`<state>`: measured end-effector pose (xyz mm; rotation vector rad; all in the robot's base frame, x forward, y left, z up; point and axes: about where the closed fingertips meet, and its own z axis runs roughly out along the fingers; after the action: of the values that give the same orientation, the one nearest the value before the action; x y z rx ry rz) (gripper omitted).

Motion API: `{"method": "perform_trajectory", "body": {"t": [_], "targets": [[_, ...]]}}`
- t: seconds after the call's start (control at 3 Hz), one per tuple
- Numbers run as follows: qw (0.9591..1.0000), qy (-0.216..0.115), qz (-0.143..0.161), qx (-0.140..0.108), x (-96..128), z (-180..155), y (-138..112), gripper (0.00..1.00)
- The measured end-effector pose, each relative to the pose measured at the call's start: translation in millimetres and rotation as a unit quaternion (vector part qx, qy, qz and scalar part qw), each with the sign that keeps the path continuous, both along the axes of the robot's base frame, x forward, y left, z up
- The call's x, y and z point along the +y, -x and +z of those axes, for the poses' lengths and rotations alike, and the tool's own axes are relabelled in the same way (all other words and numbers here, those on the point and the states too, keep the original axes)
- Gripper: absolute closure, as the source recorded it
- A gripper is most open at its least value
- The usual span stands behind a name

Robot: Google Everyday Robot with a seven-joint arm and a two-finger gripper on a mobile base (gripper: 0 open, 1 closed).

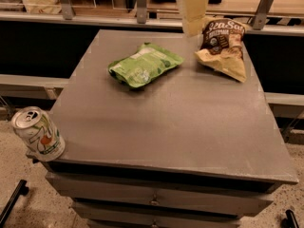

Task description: Move green rice chip bag near 7up can

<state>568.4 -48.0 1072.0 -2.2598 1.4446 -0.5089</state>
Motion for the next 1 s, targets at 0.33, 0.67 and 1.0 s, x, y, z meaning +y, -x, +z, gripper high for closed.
{"method": "perform_trajectory", "body": {"t": [0.33,0.67,1.0], "targets": [[1.0000,0.000,0.003,0.001,-1.0,-2.0,-0.8,0.00],[0.9982,0.029,0.050,0.016,7.4,-34.0,-17.8,0.00],[0.9940,0.046,0.090,0.041,1.4,-80.6,-45.5,0.00]]}}
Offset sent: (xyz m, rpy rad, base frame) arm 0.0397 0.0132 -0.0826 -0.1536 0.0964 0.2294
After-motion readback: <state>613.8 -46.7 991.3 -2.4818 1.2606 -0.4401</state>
